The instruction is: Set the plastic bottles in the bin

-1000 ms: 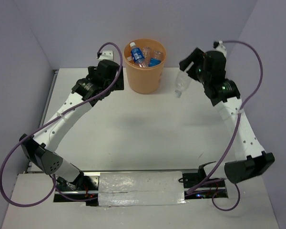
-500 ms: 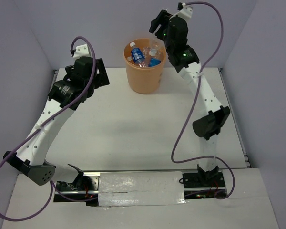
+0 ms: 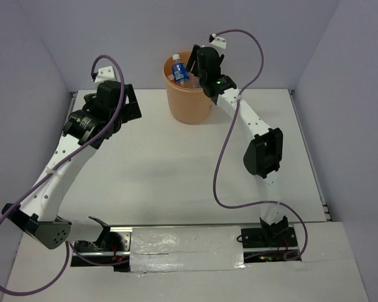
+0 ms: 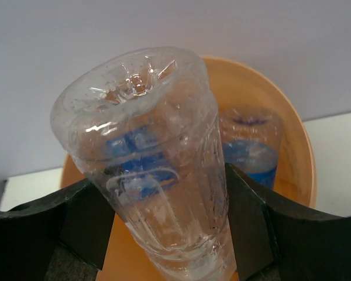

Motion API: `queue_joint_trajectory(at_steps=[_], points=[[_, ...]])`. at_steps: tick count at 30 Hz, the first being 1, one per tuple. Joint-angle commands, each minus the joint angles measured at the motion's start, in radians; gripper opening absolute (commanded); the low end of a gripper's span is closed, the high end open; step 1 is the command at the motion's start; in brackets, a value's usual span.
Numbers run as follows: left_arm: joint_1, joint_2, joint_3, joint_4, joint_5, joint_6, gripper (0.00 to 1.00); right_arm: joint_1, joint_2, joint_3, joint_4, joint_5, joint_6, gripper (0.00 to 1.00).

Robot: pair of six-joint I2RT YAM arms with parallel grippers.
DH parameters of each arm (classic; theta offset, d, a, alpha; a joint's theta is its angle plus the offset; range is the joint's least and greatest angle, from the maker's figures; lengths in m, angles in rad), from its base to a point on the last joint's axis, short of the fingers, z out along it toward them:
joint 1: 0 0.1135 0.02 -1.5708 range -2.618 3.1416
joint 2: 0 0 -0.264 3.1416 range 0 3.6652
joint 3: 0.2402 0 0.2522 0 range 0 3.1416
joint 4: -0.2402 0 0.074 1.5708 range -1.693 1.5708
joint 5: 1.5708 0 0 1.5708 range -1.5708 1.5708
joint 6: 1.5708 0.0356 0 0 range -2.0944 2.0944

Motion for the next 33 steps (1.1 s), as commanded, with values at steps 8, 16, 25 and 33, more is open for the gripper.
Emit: queue_joint_trajectory(at_steps=[8, 16, 25, 33], points=[[0.008, 0.001, -0.008, 0.033, 0.015, 0.016, 0.99, 0.046, -0.092, -0.103, 0.041, 0.075, -0.069, 0.63], [0.008, 0.058, 0.027, 0.013, 0.086, 0.058, 0.99, 0.06, -0.115, -0.029, -0.025, 0.075, -0.094, 0.86], [0.01, 0.067, 0.058, 0.036, 0.058, 0.104, 0.99, 0.054, -0.197, 0.133, -0.05, 0.11, -0.223, 0.98], [0.023, 0.072, 0.106, 0.041, 0.012, 0.128, 0.99, -0.104, -0.424, -0.045, -0.317, 0.034, -0.125, 1.0]])
